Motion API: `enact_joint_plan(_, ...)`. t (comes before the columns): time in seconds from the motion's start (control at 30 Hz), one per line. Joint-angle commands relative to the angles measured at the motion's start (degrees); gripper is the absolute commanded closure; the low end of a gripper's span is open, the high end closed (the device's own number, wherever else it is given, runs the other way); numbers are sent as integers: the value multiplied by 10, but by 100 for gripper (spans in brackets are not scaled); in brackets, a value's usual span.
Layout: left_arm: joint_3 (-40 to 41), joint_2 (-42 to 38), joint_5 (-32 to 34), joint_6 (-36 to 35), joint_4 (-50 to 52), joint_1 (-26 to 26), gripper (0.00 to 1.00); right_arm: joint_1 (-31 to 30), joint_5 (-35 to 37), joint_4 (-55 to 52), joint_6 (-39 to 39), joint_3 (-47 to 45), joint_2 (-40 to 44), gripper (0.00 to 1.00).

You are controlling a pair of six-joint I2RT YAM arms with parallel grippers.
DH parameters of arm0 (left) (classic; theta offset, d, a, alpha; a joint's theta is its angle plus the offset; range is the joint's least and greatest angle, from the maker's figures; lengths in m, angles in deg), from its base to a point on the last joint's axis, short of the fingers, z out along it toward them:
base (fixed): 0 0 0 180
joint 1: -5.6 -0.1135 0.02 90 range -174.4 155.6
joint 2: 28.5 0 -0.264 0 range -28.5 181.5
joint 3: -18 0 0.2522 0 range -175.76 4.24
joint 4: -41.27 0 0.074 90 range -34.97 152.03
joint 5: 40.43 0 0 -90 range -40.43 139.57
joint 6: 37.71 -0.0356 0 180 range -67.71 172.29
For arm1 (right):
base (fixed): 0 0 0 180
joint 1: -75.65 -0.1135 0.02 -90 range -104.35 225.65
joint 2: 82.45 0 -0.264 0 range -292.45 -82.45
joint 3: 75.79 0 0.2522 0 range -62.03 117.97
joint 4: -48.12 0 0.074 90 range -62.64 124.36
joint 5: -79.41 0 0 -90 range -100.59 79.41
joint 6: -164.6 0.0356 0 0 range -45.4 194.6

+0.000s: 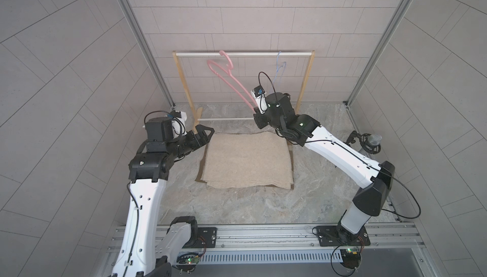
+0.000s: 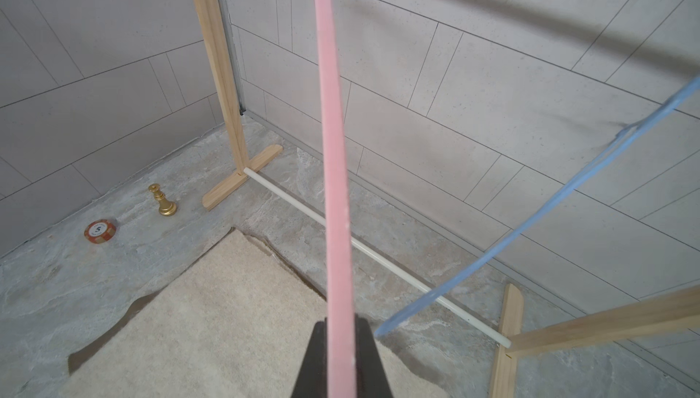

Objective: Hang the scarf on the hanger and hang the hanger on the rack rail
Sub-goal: Pick up the hanger from the clothesline.

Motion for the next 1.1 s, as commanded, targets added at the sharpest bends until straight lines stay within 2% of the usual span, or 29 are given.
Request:
enact_joint_plan(0.0,-44,-7,6,11,33,-2,14,-30,60,71,-18,-79,58,100)
enact_joint_plan(0.1,-87,-6,-13,31,28,-2,17,-75,120,153,-22,-221,130,100)
enact_joint_plan(0.2,-109,-3,-46,53,13,-1,17,-106,162,195,-2,-324,179,100)
enact_joint_plan(0.4,-84,8,-111,99,-31,-1,17,-149,240,231,19,-438,220,100)
enact_joint_plan(0.53,-54,21,-135,125,-63,5,17,-161,261,244,14,-471,219,100)
enact_joint_plan(0.63,-32,26,-122,135,-89,26,17,-170,272,256,7,-483,208,100)
enact_joint_plan(0.83,-18,56,-73,139,-114,82,17,-193,291,263,-17,-483,179,100)
enact_joint_plan(1.07,-15,91,3,124,-130,116,18,-213,300,259,-25,-486,168,100)
